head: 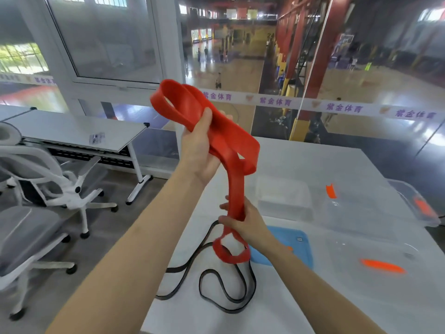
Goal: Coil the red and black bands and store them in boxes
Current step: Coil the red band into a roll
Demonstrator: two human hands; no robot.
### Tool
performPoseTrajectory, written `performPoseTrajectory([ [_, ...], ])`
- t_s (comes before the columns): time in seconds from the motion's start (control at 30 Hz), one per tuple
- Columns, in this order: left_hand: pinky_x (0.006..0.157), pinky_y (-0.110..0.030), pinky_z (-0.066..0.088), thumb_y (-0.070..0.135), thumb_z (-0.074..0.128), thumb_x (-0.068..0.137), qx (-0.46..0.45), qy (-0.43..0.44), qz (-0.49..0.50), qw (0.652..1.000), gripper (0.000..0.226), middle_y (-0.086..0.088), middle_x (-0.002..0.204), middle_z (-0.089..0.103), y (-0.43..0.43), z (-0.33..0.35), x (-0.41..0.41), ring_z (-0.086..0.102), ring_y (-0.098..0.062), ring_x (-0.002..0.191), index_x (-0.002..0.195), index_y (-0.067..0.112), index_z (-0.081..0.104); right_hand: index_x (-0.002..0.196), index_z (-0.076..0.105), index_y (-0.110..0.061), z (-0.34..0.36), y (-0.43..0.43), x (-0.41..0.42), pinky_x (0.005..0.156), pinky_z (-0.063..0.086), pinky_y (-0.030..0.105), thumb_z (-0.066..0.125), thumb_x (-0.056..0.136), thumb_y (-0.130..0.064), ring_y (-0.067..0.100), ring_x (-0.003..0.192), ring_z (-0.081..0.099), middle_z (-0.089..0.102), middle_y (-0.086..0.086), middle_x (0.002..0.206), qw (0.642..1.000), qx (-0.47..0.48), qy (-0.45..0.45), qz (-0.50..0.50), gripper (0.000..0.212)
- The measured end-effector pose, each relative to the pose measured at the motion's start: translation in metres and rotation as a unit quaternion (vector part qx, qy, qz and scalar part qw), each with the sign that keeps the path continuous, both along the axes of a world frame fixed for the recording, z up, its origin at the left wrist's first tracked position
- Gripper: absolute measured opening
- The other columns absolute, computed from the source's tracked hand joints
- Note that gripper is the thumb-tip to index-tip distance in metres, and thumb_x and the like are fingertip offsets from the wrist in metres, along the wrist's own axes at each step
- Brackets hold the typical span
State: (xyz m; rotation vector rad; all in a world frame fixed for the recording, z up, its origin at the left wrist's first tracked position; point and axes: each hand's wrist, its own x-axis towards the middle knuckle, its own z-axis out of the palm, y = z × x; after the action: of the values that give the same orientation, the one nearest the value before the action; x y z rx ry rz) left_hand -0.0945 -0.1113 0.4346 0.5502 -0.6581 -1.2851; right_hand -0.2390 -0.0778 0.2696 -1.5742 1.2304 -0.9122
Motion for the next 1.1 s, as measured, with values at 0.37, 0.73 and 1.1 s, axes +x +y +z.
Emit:
performPoseTrajectory([
  [0.37,0.098,-0.052,0.055,0.038,0.083,0.081,0.009,-0.34,0.13,0.931,0.066,-0.007,0.106,0.06,0.0,-0.074,-0.016,0.063,-0.023,0.096,0.131,0.014,0.047,0.104,0.063,-0.024,0.001,0.017,-0.104,0.073,0.057,0.034,0.077,0.092,-0.027,0.015,0.073,0.069,0.069,-0.003,0.08,1.0,-0.01,0.016,-0.013,0.019],
  [0.73,0.08,-0.01,0.051,0.023,0.086,0.079,0.068,-0.513,-0.14,0.844,0.101,0.014,0.129,0.059,0.075,-0.225,-0.137,0.063,0.01,0.105,0.146,0.044,0.014,0.106,0.057,-0.01,-0.039,0.048,-0.179,0.077,0.05,0.021,0.06,0.1,-0.024,0.002,0.079,0.062,0.063,-0.003,0.091,0.982,0.099,-0.119,-0.106,0.016],
  [1.1,0.08,-0.025,0.06,0.014,0.087,0.073,0.17,-0.467,-0.158,0.853,0.099,0.009,0.122,0.061,0.123,-0.307,-0.184,0.068,-0.005,0.104,0.144,0.038,0.023,0.116,0.057,-0.014,-0.09,0.088,-0.192,0.092,0.053,0.031,0.055,0.087,-0.014,0.014,0.103,0.067,0.065,0.009,0.116,0.95,0.211,-0.211,-0.091,0.029],
])
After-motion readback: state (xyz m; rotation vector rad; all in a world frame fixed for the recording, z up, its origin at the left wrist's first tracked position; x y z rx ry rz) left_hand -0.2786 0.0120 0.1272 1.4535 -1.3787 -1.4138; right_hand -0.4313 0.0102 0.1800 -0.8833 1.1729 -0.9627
